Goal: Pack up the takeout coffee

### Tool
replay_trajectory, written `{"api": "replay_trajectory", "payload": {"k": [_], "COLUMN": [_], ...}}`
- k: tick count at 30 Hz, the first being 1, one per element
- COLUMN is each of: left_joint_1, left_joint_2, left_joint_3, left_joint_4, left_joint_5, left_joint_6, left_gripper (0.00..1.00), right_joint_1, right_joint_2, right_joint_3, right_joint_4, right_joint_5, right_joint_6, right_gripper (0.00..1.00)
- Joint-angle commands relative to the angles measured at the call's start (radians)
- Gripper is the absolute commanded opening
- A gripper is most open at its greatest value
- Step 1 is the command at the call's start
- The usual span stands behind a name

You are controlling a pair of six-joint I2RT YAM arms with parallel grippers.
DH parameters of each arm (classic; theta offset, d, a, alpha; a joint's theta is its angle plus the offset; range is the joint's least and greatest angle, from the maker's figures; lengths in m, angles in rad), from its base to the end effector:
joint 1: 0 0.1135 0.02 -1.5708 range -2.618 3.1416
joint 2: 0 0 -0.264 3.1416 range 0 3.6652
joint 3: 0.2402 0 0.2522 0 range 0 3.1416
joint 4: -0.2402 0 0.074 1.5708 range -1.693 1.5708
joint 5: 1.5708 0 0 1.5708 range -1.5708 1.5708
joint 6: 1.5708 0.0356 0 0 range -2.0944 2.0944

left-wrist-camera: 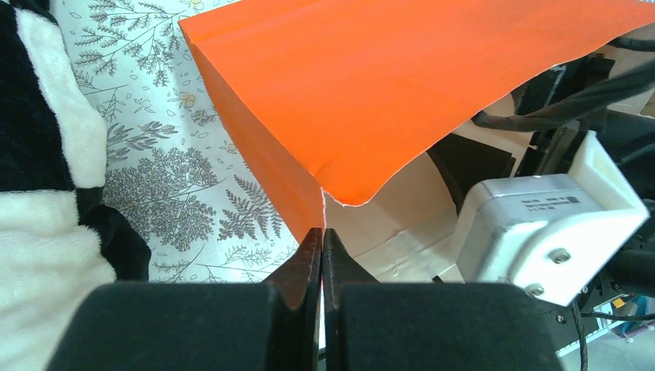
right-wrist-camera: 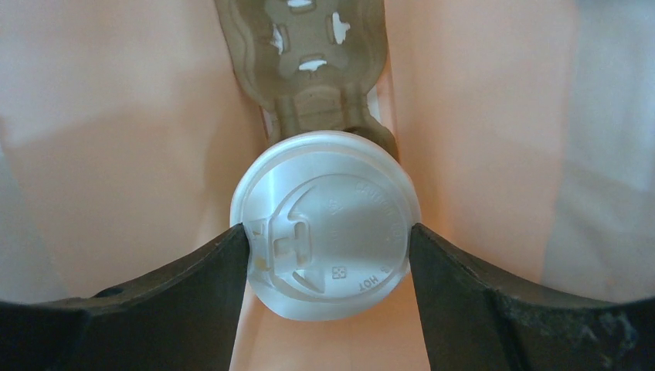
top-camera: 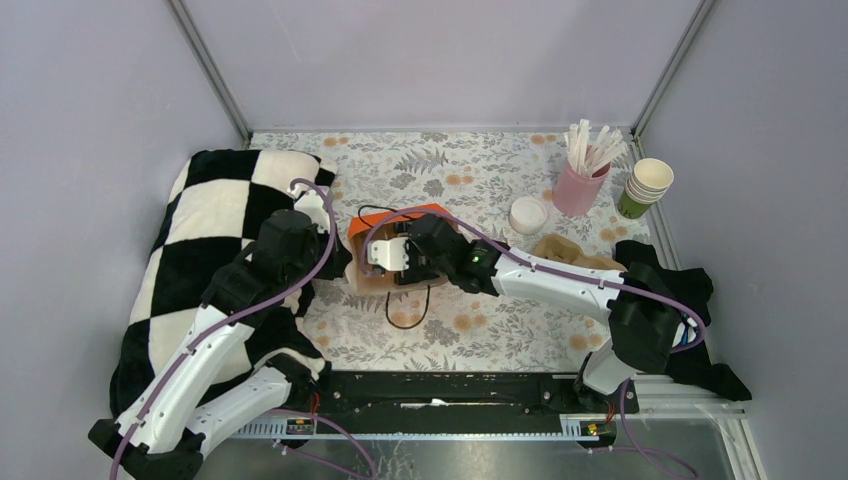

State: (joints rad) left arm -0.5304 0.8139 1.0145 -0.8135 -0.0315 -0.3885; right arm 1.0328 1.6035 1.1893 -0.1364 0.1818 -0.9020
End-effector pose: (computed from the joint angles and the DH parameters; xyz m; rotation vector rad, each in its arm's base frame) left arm 0.1355 -0.0782 0.3500 0.1396 2.2207 -0.4810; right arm 0.1951 0.3144 0.2767 -1.6769 1.2863 -0.1148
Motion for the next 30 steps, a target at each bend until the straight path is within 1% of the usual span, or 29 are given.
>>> {"api": "replay_trajectory", "payload": {"k": [1,6,20,22,30], "left_joint_1": [-0.005,-0.005,-0.005,-0.005,-0.009], "left_joint_2": [0.006,0.008,0.002,0.002,0.005], "left_joint_3": [0.060,0.060,0.058,0.060,0.067], "left_joint_4": [-0.010,-0.012,-0.015,-0.014,-0.021], "left_joint_5": [-0.002,0.003,0.027,0.027,0.027], "left_joint_6": [0.015,0.015,0.005,0.006,0.007], "left_gripper": [0.00,0.00,0.00,0.00,0.00], "right_joint_1": [-0.018,-0.043,-0.083,-0.083,-0.083], "right_joint_2": [-0.033,-0.065,-0.003,0.003,0.032], "right_joint_3": [-0.019,-0.061,-0.053,-0.050,-0.040], "right_joint_4": [0.055,0.080,0.126,0.161,0.206], "right_joint_5": [0.004,-0.014,-0.072,-0.077,-0.099], "right_joint_6": [-0.056,-0.056,-0.086,-0.084,-0.076], "right_gripper": [0.74,0.74,0.75,0.75,0.75]}}
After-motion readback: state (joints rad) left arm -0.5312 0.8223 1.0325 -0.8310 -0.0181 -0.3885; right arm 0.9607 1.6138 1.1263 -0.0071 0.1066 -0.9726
